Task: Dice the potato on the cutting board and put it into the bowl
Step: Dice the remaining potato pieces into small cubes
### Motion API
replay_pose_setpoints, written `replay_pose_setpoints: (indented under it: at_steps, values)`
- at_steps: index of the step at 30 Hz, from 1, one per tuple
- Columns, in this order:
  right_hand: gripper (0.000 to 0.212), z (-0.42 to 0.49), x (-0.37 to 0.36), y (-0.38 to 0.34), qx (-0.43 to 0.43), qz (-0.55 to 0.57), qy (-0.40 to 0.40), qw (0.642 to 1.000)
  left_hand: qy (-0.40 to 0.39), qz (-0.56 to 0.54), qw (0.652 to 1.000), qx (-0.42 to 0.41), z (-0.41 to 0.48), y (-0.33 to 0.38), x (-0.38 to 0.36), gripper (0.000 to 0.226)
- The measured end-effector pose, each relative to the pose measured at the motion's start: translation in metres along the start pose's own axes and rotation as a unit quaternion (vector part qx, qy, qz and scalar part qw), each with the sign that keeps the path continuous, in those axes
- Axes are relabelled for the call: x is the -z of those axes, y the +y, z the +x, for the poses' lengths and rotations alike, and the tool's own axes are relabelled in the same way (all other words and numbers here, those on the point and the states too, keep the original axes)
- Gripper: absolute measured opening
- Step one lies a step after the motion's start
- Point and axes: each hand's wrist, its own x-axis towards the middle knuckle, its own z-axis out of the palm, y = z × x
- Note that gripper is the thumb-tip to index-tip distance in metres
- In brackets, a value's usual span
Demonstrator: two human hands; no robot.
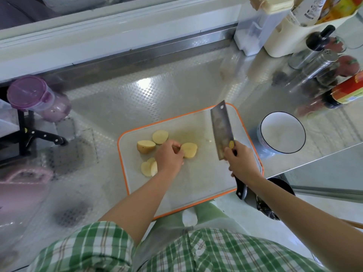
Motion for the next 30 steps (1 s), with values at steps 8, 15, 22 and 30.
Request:
replay_pose_setpoints:
  at_steps: [8,15,22,30]
  values:
    - [0.026,-0.002,0.000,-0.011,0.109,-0.092,-0.030,0.989,-0.035,0.168,0.965,-0.197,-0.005,-0.001,0.002,0.054]
    - [0.034,-0.010,-0.020,-0.017,0.142,-0.149,-0.058,0.977,-0.039,0.229,0.946,-0.227,-0.004,0.004,-0.001,0.043]
    - [0.037,-0.012,-0.016,-0.025,0.137,-0.186,-0.050,0.972,-0.018,0.197,0.961,-0.194,-0.010,0.000,0.000,0.049]
    - [0.021,-0.018,-0.030,-0.023,0.165,-0.235,-0.066,0.956,-0.008,0.112,0.989,-0.100,-0.014,0.000,-0.009,0.046]
